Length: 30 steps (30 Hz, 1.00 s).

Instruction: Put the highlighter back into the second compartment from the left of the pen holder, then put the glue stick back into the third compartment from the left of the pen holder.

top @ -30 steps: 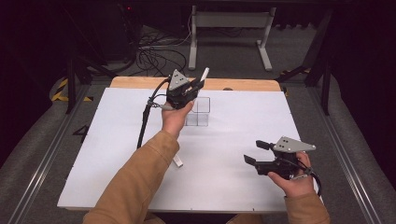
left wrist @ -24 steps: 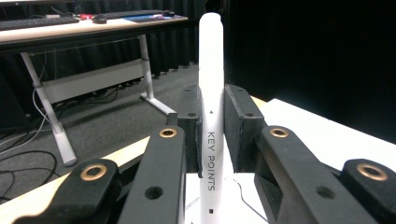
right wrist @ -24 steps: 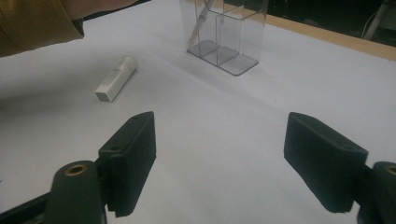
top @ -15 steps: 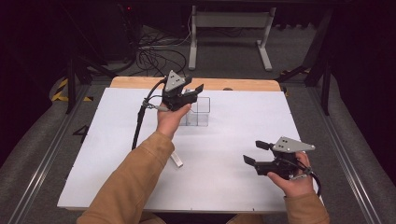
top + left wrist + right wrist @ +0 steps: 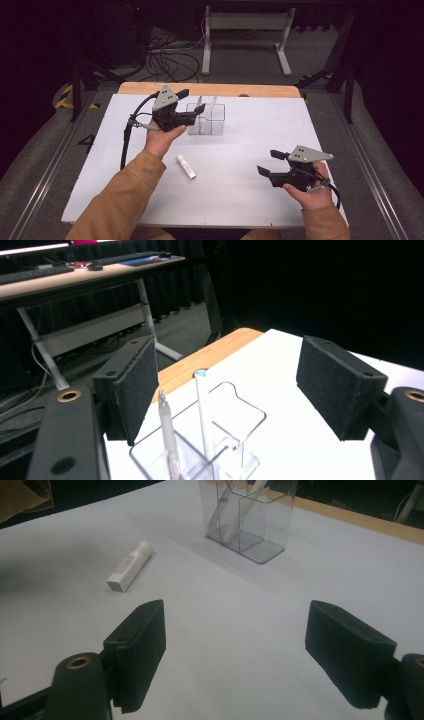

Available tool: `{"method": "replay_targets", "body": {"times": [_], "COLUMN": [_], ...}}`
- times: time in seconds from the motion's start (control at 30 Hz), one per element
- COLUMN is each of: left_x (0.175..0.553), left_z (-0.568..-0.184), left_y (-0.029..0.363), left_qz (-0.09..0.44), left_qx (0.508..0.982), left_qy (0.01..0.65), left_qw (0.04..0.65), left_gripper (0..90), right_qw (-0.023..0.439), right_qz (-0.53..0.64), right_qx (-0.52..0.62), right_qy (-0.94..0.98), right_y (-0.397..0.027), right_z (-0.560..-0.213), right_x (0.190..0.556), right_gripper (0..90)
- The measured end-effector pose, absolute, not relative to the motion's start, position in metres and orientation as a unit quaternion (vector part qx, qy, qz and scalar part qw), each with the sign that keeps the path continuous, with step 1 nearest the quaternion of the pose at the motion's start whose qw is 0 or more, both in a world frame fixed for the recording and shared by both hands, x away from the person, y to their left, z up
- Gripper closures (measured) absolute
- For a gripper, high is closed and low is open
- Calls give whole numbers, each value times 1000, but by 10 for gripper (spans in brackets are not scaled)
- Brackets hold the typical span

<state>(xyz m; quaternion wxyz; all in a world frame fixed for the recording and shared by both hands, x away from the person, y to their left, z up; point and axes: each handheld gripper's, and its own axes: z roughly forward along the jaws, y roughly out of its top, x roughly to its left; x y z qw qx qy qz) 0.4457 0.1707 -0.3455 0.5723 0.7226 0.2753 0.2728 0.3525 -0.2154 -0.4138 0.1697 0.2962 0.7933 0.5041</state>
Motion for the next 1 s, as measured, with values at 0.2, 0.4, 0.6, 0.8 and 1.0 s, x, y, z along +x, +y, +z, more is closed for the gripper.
{"method": "replay_targets", "body": {"times": [0.2, 0.4, 0.6, 0.8, 1.0], "left_x": [430, 421, 414, 399, 379], "left_z": [-341, -340, -340, -345, -354], "left_y": [179, 184, 189, 200, 216], "left_qz": [262, 260, 254, 231, 235], "left_qx": [727, 730, 733, 744, 749], "left_qy": [270, 271, 273, 281, 277], "left_qw": [574, 571, 569, 560, 554], "left_gripper": [232, 223, 213, 196, 188], "right_qw": [169, 170, 169, 168, 166], "right_qz": [506, 508, 508, 514, 518], "right_qx": [294, 294, 291, 286, 276], "right_qy": [793, 792, 793, 791, 792], "right_y": [-214, -213, -210, -205, -201], "right_z": [-413, -411, -411, -408, -406], "right_x": [352, 352, 352, 352, 353], "right_gripper": [247, 246, 242, 206, 182]}}
